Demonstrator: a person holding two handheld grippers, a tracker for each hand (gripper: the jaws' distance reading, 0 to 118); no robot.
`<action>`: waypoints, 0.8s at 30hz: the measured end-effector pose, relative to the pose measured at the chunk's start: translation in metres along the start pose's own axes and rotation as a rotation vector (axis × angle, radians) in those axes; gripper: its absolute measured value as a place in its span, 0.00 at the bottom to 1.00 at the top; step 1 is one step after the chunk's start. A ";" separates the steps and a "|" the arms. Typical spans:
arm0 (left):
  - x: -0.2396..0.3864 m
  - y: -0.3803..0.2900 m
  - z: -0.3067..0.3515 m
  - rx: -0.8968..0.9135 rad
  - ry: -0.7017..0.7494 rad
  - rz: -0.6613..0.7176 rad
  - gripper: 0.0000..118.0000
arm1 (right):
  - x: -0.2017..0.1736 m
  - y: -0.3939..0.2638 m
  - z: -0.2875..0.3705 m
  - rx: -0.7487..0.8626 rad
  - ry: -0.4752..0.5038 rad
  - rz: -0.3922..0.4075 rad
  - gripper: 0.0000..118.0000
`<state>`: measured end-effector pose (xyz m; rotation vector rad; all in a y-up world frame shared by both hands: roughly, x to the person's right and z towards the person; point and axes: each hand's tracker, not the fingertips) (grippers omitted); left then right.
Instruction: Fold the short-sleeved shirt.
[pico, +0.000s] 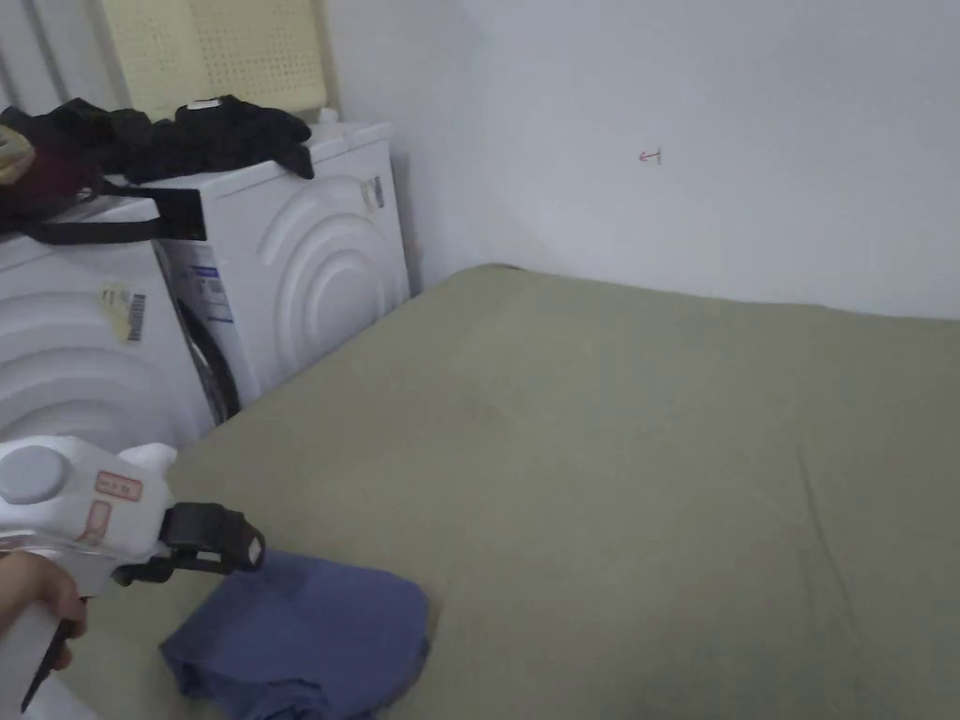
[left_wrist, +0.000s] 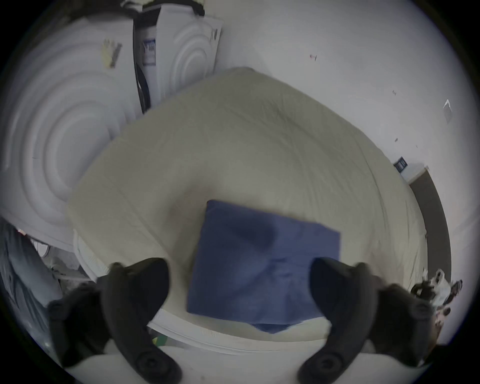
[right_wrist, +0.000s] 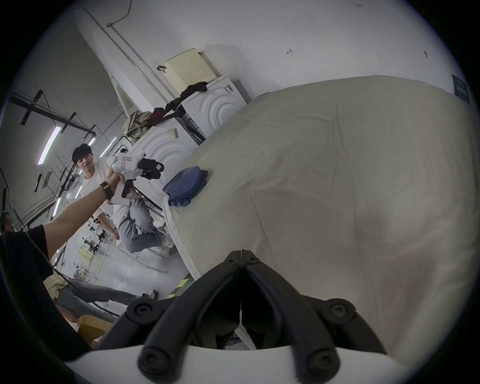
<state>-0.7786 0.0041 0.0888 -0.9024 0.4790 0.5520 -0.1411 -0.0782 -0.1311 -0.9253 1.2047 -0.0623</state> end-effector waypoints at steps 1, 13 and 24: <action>0.000 0.006 -0.004 0.006 -0.021 0.046 0.48 | 0.002 0.001 0.006 0.003 -0.041 0.014 0.00; 0.355 -0.127 -0.029 0.247 -0.010 -0.343 0.00 | 0.069 0.012 0.121 0.125 -0.516 -0.068 0.00; 0.533 -0.188 -0.048 0.394 -0.125 -0.581 0.00 | 0.094 0.039 0.199 0.329 -0.768 -0.092 0.00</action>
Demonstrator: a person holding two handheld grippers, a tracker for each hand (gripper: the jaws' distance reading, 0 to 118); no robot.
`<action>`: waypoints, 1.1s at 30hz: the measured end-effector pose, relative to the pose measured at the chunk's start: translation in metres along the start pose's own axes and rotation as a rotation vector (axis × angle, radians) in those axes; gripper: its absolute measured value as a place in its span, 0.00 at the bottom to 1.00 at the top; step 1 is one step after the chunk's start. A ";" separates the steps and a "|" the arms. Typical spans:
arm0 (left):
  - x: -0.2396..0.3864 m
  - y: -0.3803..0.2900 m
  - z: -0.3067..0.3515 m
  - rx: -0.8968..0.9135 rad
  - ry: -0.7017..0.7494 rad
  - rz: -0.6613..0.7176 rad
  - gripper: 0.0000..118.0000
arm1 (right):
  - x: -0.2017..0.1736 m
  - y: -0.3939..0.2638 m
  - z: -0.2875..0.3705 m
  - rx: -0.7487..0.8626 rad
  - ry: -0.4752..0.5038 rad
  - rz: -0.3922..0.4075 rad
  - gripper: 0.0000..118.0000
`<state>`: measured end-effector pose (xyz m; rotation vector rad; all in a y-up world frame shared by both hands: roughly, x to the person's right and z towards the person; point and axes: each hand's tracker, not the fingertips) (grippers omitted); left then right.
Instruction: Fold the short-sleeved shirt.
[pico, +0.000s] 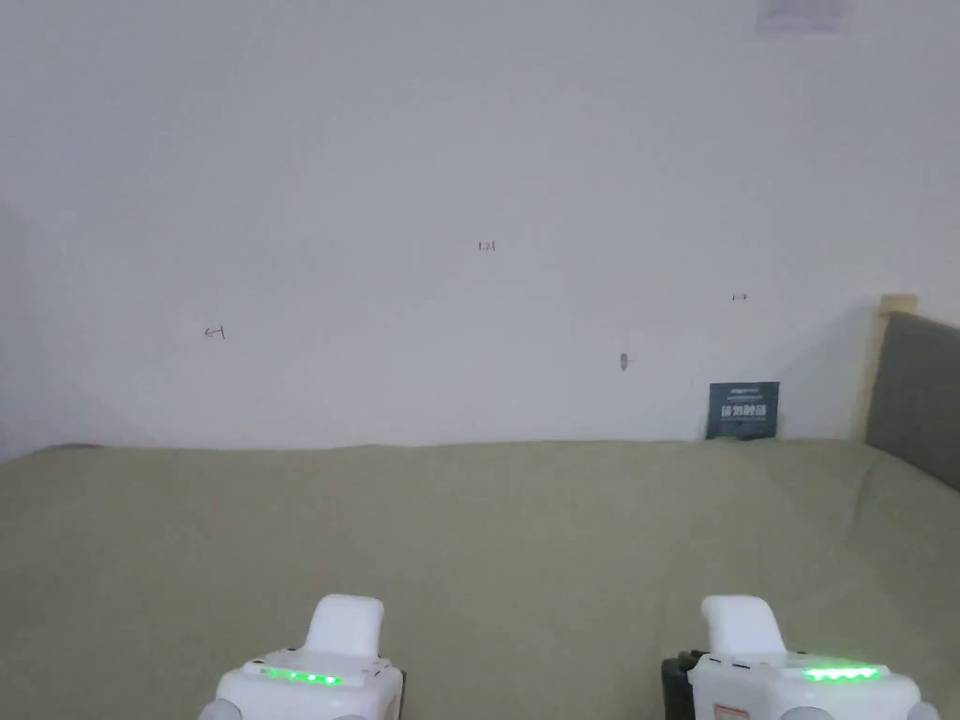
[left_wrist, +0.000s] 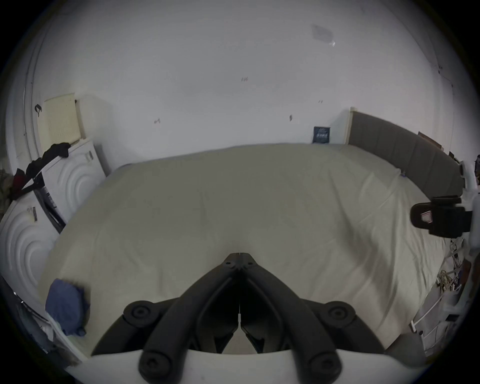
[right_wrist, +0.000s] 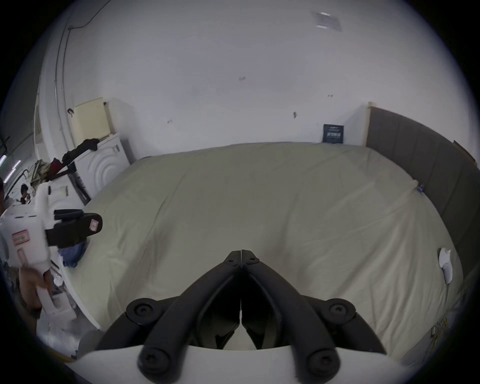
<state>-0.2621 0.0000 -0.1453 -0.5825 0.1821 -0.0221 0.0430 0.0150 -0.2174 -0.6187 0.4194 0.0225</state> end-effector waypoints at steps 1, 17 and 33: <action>0.010 0.009 0.018 0.015 0.000 -0.014 0.00 | -0.001 0.005 -0.002 0.006 -0.006 0.008 0.00; -0.043 0.133 0.048 0.364 0.243 0.133 0.00 | -0.057 0.143 0.003 0.407 -0.182 0.144 0.00; -0.049 0.127 0.049 0.360 0.244 0.110 0.00 | -0.035 0.126 0.012 0.381 -0.232 0.129 0.00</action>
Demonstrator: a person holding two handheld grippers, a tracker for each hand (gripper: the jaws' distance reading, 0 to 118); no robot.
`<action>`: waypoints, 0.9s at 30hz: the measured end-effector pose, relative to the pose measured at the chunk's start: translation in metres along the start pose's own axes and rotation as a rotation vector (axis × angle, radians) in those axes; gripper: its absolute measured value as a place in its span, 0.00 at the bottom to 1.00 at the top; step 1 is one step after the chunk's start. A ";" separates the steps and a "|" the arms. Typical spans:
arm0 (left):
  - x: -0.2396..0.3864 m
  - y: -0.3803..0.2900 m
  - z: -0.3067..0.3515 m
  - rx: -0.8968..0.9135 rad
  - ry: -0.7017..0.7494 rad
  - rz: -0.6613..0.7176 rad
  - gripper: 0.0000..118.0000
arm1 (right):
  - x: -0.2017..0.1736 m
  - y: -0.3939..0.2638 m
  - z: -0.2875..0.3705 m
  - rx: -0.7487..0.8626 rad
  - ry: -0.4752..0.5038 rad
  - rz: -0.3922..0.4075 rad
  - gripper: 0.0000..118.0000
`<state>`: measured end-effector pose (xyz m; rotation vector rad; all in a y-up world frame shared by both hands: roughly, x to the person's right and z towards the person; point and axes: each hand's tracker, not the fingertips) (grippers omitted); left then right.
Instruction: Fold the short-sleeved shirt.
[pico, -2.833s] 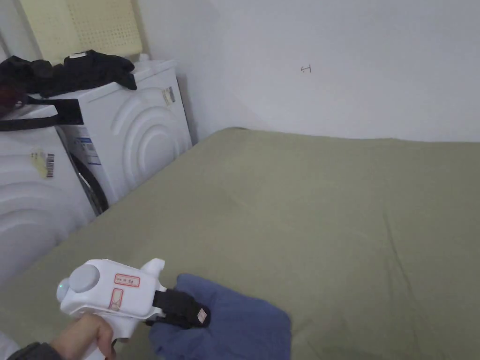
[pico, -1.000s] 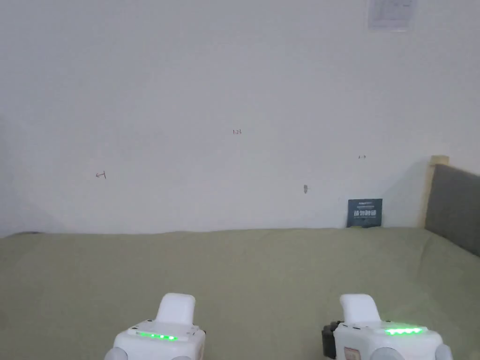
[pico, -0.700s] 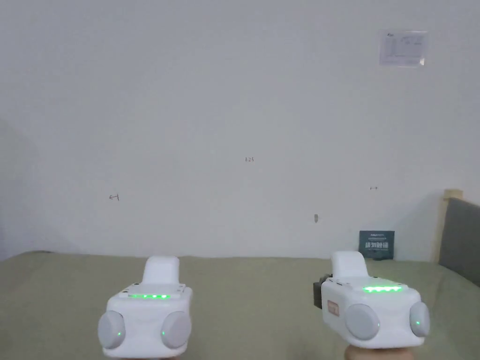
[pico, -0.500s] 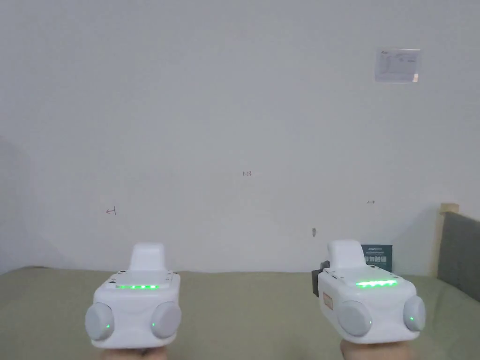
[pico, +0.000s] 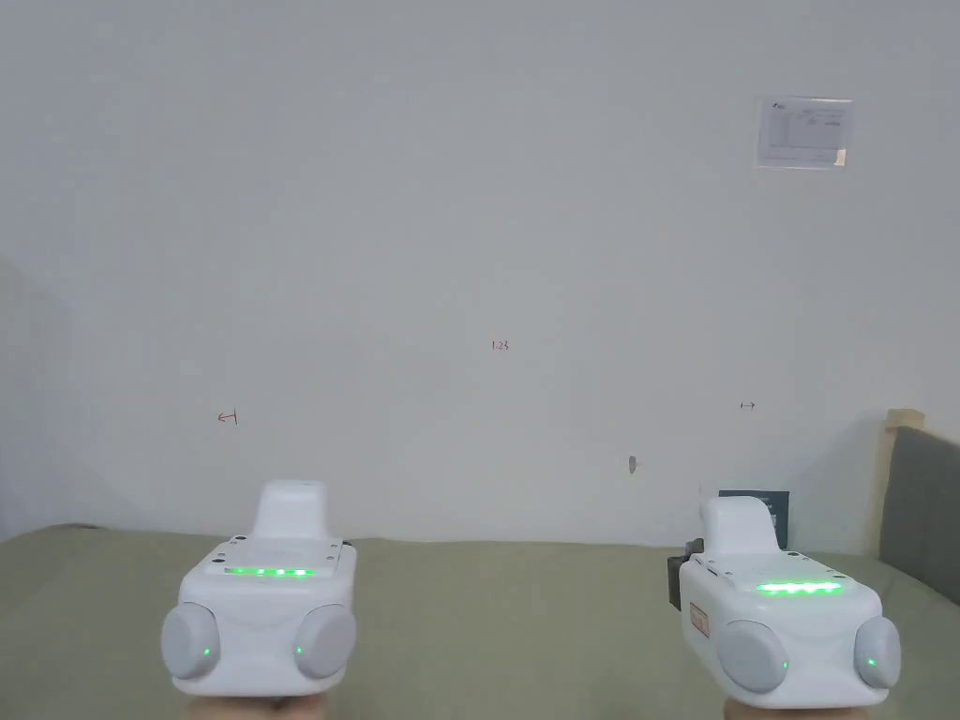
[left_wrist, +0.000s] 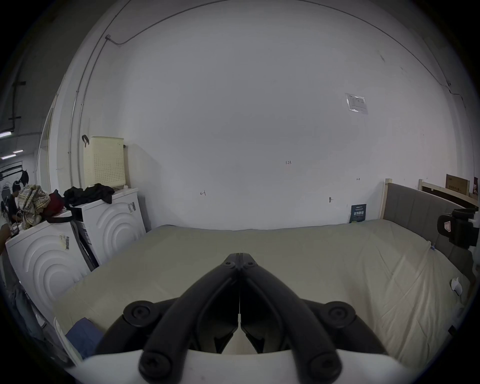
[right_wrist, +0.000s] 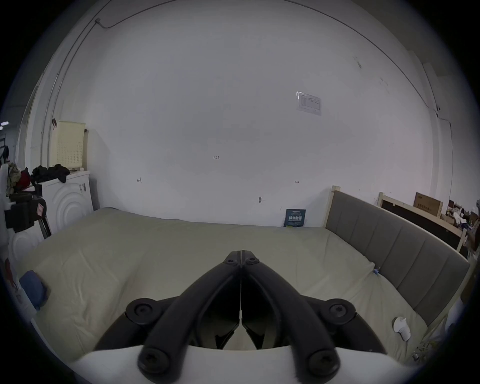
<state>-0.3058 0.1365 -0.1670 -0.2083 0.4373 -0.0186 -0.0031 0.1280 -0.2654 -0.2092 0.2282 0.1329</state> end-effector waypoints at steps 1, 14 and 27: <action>-0.001 0.001 0.000 0.000 -0.002 -0.003 0.00 | 0.001 0.001 -0.003 -0.001 0.003 0.001 0.00; -0.016 0.025 0.022 -0.005 0.022 -0.012 1.00 | 0.012 -0.003 -0.011 0.023 0.004 -0.143 0.97; -0.003 -0.001 0.010 -0.036 0.002 0.014 1.00 | 0.000 0.005 0.012 -0.009 0.005 -0.091 0.97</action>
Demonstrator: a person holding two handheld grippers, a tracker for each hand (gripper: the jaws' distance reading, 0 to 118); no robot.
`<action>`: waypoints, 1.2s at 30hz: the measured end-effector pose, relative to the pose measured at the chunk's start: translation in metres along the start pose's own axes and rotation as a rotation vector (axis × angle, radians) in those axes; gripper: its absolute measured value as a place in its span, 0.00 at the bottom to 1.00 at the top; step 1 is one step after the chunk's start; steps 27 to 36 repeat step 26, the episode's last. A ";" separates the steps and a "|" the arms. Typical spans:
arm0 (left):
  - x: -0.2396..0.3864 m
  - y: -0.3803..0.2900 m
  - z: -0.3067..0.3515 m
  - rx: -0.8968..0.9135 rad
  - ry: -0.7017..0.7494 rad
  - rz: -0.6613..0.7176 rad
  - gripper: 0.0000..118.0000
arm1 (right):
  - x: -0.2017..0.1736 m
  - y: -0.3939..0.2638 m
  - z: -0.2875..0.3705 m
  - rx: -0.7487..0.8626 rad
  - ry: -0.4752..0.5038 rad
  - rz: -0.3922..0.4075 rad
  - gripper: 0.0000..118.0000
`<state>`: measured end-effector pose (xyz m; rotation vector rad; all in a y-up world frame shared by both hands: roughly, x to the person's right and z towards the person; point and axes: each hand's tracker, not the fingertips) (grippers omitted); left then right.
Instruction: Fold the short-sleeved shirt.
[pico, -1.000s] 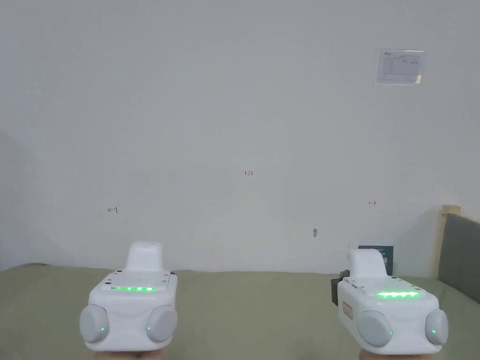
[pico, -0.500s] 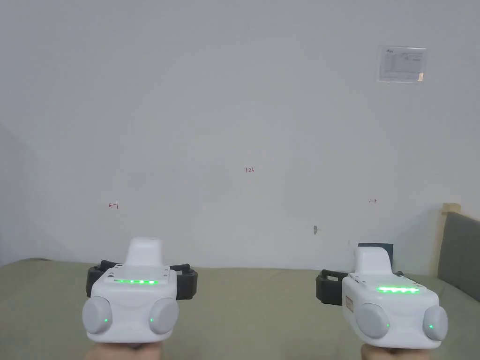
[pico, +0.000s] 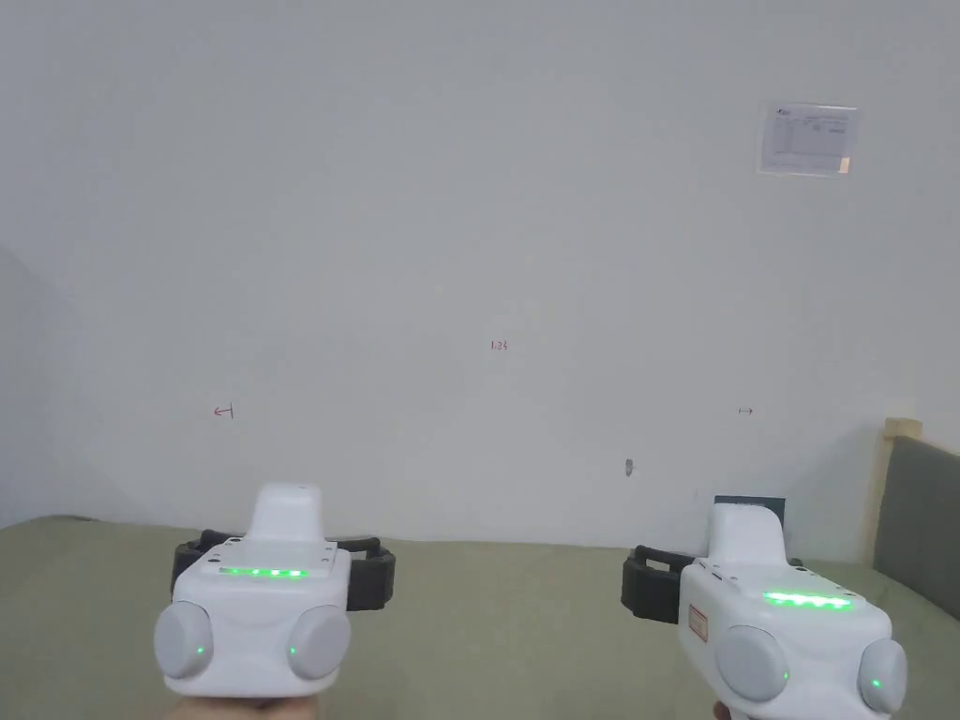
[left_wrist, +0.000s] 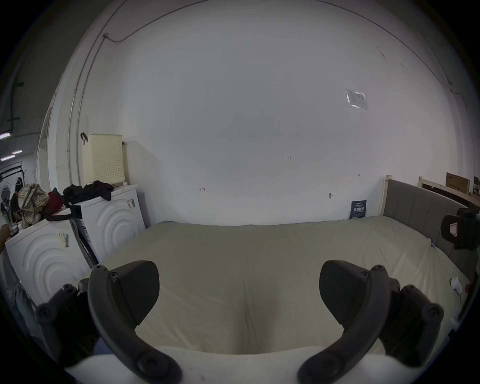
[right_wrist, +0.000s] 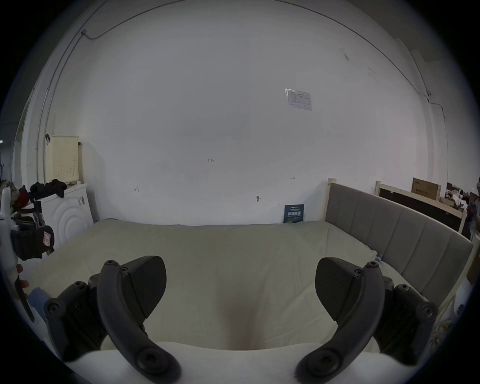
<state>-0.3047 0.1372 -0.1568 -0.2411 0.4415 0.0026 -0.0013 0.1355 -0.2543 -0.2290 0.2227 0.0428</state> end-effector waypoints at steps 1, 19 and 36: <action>0.001 -0.001 -0.020 -0.004 0.001 -0.001 1.00 | 0.000 0.002 0.003 -0.009 0.001 -0.015 0.97; 0.001 0.001 -0.011 0.017 -0.004 0.011 1.00 | -0.028 0.012 0.005 -0.088 -0.037 -0.023 0.97; 0.015 0.002 -0.005 0.019 -0.042 0.038 1.00 | -0.048 0.008 -0.012 -0.190 0.072 -0.047 0.97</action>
